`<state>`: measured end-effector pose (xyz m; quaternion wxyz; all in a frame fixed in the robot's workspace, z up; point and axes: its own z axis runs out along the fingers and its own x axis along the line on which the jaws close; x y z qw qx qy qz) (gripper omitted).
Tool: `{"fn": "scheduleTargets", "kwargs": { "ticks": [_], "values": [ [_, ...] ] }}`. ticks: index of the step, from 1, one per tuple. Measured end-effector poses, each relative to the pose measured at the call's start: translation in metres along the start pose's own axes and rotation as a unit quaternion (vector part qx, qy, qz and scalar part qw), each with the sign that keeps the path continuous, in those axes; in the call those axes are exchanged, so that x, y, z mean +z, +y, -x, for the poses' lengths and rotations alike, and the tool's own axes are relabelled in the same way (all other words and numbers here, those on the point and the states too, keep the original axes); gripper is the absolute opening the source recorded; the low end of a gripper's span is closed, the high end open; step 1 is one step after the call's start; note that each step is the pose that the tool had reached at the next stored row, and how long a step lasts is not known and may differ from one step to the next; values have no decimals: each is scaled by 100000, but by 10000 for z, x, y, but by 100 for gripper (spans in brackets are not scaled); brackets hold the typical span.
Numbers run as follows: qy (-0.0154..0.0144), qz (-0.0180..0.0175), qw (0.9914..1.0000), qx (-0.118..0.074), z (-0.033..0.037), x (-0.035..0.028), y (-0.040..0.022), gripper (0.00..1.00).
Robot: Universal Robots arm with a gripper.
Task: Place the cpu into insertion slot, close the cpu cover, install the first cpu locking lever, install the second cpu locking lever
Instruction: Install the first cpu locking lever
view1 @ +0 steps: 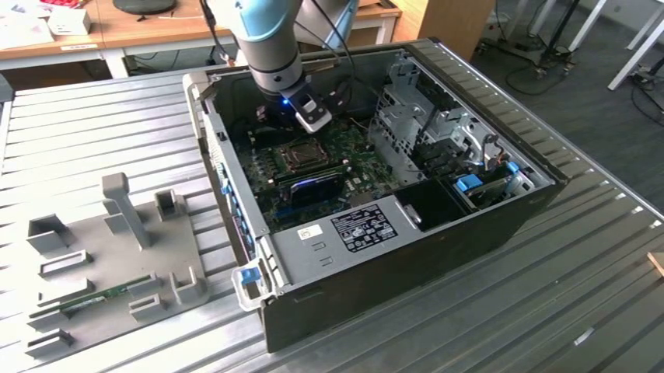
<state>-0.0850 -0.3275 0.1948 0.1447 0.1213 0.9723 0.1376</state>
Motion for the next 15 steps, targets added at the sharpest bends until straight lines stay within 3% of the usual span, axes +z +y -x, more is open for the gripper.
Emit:
{"fn": "scheduleTargets", "kwargs": {
  "ticks": [6,15],
  "values": [
    [-167,-464,99999,133,-7,27,-9,11],
    [-331,-678,99996,541,-13,50,-16,11]
  ]
}}
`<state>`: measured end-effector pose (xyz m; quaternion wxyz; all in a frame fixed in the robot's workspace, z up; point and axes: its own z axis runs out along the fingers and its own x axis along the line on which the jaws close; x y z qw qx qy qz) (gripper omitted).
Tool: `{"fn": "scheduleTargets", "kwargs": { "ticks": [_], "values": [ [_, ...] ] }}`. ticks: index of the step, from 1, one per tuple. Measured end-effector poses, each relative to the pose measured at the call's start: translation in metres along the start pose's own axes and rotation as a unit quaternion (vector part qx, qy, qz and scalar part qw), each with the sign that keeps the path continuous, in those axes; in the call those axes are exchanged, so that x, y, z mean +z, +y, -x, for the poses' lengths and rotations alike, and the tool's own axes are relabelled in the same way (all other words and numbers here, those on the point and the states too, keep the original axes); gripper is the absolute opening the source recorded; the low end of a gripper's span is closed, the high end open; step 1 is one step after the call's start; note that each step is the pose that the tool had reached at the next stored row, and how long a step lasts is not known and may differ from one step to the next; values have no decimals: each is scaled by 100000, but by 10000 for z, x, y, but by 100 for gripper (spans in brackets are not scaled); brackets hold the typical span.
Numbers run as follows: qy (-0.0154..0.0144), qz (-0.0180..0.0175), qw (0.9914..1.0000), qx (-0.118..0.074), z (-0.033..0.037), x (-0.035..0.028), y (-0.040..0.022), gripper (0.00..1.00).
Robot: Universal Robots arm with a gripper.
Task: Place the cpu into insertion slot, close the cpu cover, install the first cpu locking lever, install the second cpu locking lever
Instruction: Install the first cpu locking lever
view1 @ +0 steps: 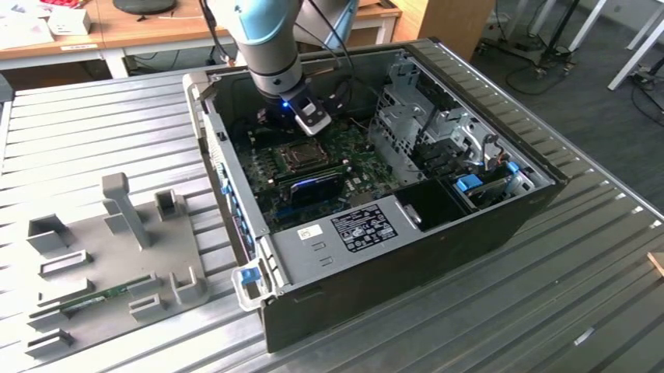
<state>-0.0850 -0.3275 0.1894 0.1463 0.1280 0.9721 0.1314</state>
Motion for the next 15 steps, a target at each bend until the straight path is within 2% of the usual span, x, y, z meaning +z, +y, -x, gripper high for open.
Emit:
{"fn": "scheduleTargets", "kwargs": {
  "ticks": [15],
  "values": [
    [-227,-230,99997,696,-10,38,-12,11]
  ]
}}
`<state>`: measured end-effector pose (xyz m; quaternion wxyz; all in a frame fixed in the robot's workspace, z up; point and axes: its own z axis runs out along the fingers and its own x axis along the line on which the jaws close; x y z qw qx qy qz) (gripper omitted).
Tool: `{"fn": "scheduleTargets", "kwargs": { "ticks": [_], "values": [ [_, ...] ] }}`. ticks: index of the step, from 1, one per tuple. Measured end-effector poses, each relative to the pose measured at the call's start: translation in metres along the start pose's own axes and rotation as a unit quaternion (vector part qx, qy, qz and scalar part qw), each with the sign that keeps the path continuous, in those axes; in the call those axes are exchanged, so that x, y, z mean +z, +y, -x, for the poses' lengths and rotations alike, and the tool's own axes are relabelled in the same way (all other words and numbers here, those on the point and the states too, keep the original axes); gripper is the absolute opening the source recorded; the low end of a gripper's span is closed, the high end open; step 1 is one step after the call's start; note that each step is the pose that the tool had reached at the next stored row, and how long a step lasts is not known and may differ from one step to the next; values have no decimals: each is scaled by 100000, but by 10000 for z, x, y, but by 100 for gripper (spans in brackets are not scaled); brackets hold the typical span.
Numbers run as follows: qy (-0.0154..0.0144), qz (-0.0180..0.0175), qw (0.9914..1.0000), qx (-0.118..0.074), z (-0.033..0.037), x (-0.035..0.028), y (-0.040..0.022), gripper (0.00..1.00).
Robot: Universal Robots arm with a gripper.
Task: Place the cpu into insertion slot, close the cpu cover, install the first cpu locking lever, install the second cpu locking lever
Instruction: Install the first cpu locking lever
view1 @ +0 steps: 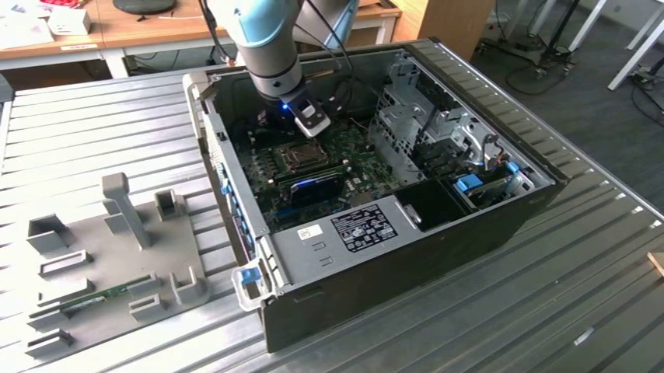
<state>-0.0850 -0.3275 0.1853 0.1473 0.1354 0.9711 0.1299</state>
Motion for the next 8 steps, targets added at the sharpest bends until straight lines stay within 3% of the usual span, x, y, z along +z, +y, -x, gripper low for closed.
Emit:
{"fn": "scheduleTargets", "kwargs": {
  "ticks": [8],
  "values": [
    [-59,-37,100000,183,-1,6,-1,11]
  ]
}}
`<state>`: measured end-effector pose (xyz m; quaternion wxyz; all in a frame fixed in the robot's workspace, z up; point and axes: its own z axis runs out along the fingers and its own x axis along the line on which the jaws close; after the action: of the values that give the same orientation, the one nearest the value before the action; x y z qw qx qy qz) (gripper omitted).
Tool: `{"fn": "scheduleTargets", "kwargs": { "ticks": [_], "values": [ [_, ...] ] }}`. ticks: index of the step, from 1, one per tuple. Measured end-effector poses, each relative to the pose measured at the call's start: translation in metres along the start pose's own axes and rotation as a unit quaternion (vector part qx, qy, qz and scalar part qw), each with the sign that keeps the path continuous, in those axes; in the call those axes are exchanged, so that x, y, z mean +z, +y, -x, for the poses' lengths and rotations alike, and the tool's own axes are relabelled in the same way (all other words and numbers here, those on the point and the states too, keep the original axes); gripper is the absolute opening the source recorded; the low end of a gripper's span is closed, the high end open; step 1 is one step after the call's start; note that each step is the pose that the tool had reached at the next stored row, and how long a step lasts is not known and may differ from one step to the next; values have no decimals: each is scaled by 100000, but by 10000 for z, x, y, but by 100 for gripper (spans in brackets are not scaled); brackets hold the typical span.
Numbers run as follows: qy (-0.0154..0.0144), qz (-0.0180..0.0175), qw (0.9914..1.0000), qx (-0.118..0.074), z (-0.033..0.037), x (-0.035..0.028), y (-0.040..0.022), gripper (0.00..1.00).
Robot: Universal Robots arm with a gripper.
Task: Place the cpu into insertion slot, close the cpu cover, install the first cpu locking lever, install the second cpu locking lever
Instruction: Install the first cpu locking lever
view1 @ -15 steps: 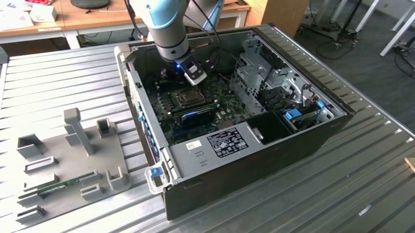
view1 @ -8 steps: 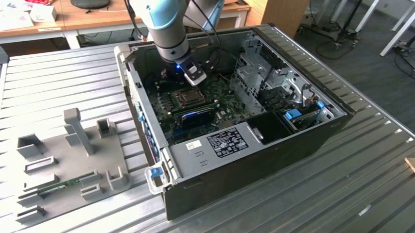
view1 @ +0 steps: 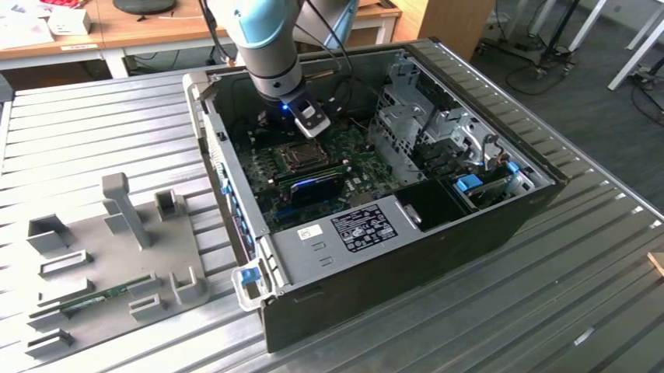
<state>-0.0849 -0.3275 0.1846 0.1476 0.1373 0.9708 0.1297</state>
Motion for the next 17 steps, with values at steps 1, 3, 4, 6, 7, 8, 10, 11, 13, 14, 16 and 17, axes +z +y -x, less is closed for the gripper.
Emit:
{"fn": "scheduleTargets", "kwargs": {
  "ticks": [1,3,4,6,7,8,10,11,13,14,16,17],
  "values": [
    [-7,-6,100000,26,1,1,0,11],
    [-12,-27,100000,57,9,3,2,11],
    [-9,-36,100000,59,16,5,4,11],
    [-24,-23,100000,69,42,15,10,11],
    [-26,-23,100000,70,52,18,13,11],
    [-28,-20,100000,74,60,22,15,11],
    [-33,-18,100000,91,67,25,16,11],
    [-37,-24,100000,99,69,25,17,11],
    [-37,-23,100000,103,71,26,18,11],
    [-35,-27,100000,100,72,26,18,11],
    [-35,-29,100000,101,75,27,18,11],
    [-39,-29,100000,106,75,27,19,11]
  ]
}}
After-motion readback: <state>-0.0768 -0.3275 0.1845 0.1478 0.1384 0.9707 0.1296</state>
